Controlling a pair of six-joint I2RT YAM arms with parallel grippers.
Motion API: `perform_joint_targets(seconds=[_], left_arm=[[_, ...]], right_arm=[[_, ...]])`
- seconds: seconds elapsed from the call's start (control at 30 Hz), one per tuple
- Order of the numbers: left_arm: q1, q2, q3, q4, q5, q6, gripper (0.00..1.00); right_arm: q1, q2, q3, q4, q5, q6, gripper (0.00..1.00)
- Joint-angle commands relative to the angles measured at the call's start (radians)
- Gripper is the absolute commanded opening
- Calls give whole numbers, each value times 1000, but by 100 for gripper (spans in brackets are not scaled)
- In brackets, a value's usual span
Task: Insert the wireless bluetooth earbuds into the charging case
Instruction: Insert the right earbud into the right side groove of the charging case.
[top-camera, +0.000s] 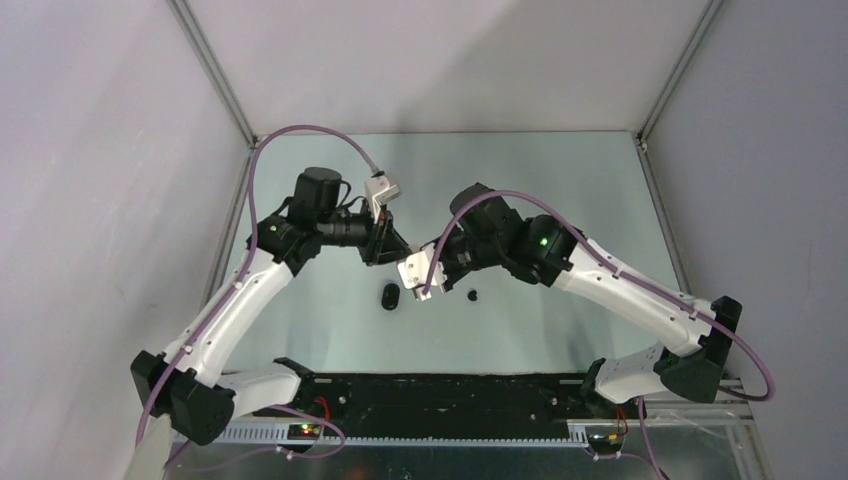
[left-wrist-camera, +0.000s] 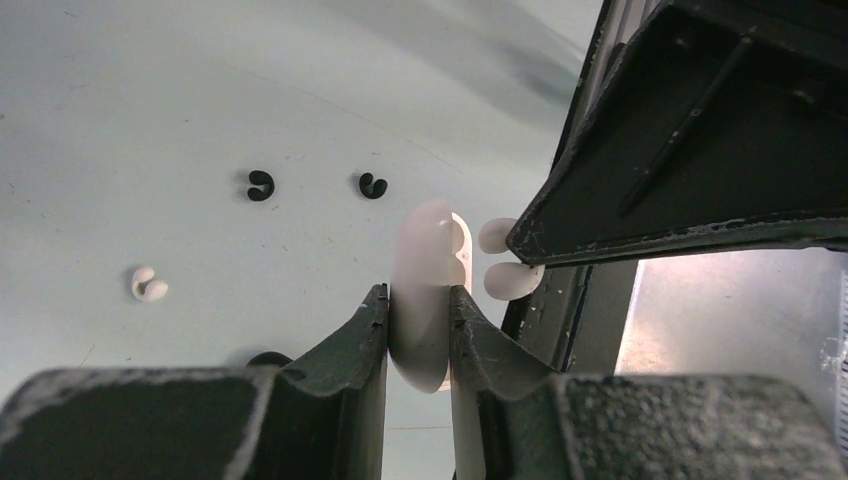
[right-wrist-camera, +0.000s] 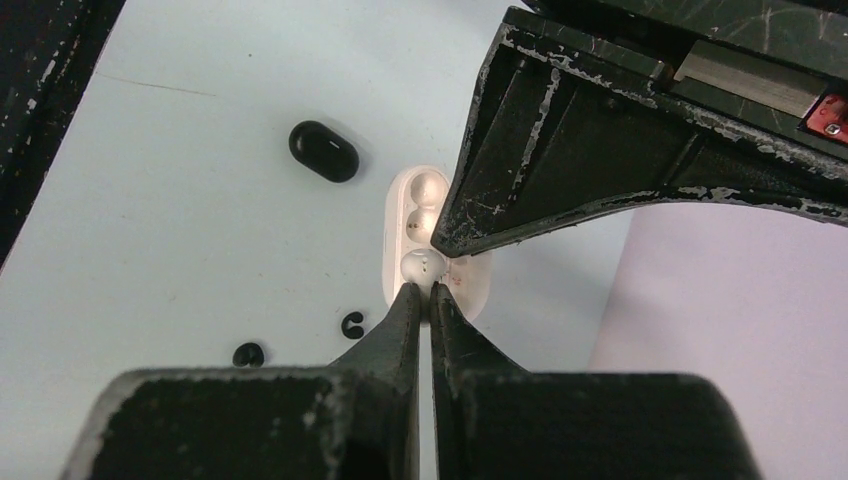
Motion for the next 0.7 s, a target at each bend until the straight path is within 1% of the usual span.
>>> perform_joint_targets(seconds=[0.0,0.3,0.67], left_arm=[[-5,-25,-4,26,40,-11,0],[-6,-33,-11,25,46,-9,0],[-6,-31,-13,25,23,-3,0]], right_arm=[[4,16,7,25,5,36,0],[-5,40,4,44,18,36,0],[-17,40,2,5,9,40,0]])
